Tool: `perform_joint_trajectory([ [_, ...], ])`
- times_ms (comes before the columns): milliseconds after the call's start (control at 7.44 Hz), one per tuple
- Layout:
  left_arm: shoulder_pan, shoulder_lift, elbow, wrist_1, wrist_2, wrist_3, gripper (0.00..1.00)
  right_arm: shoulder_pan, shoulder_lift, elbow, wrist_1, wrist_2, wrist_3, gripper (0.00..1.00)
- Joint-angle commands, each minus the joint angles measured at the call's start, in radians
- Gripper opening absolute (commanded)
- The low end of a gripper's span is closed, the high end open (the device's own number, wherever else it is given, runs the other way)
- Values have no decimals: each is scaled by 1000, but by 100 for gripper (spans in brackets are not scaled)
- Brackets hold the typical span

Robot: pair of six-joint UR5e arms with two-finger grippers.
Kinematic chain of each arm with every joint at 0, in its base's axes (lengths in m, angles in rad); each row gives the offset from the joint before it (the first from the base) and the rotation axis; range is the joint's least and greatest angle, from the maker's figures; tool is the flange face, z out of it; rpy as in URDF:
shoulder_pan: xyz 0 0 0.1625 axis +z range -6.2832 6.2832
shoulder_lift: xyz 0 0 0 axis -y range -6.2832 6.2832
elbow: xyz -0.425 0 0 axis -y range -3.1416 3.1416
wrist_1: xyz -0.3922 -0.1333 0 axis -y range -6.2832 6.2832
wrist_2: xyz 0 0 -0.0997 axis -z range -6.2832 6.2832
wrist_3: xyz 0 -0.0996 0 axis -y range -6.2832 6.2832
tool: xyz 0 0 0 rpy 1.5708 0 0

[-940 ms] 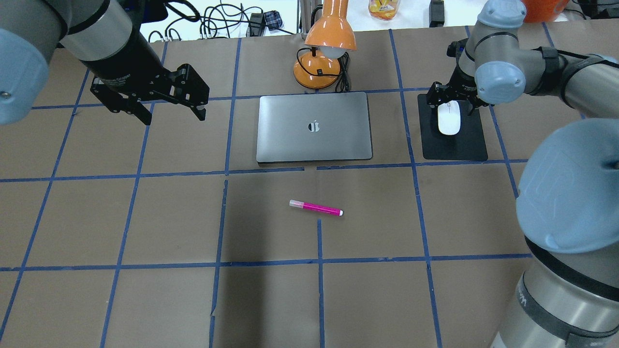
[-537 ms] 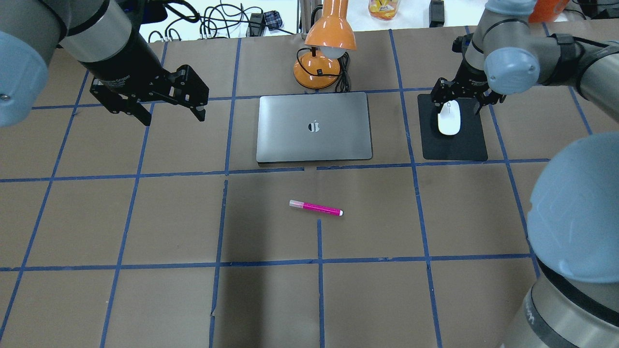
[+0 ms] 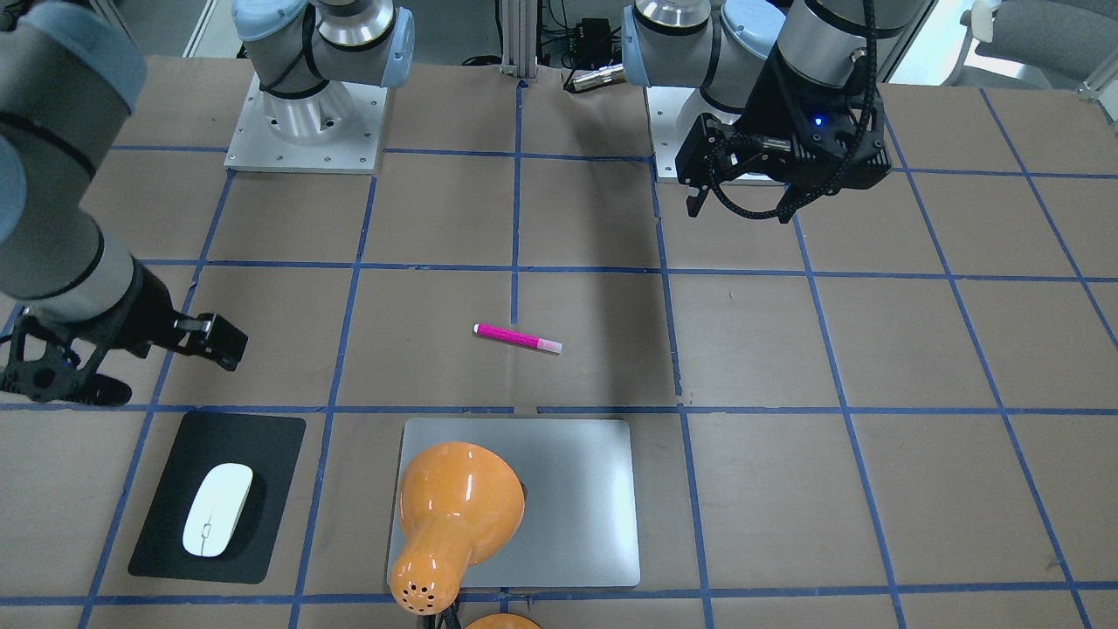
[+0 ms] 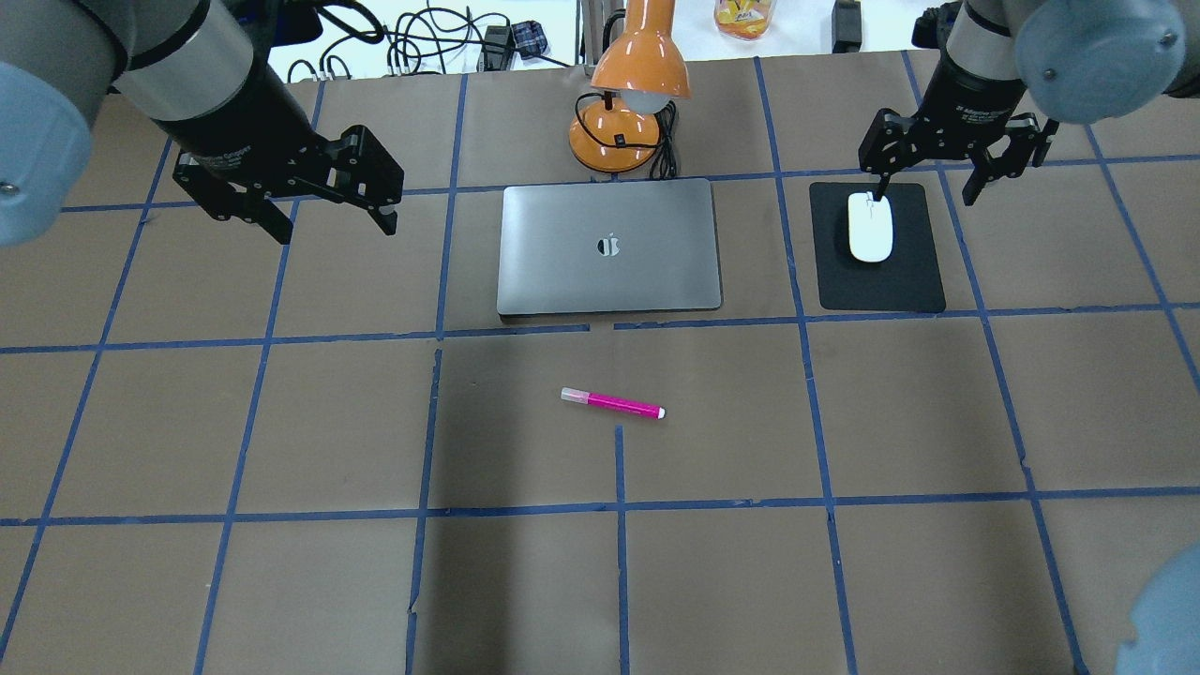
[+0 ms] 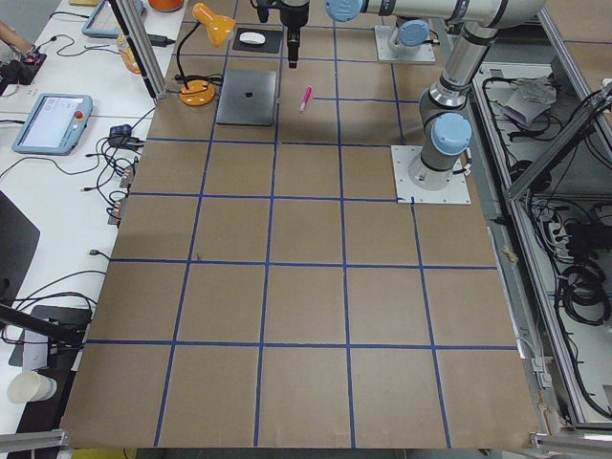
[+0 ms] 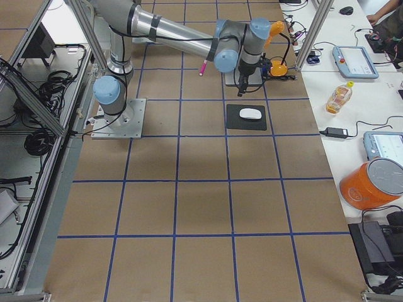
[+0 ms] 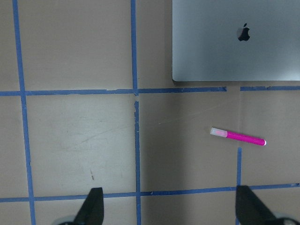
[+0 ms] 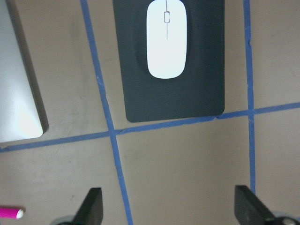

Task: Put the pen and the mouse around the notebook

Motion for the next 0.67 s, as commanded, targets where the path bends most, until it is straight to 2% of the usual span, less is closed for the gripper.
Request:
perform_joint_trajectory([
  [0,1,0,1,2,51,15,100,85,-126,28,92,-3,111,100],
  [134,0,0,0,2,88,7,100,104,-168,68,84,-2,110,100],
  [269,0,0,0,2,87,-2,100,102,-214,91,84,-2,97,100],
  [537,0,0,0,2,84,-7,100,90,-236,100,84,4,90,100],
])
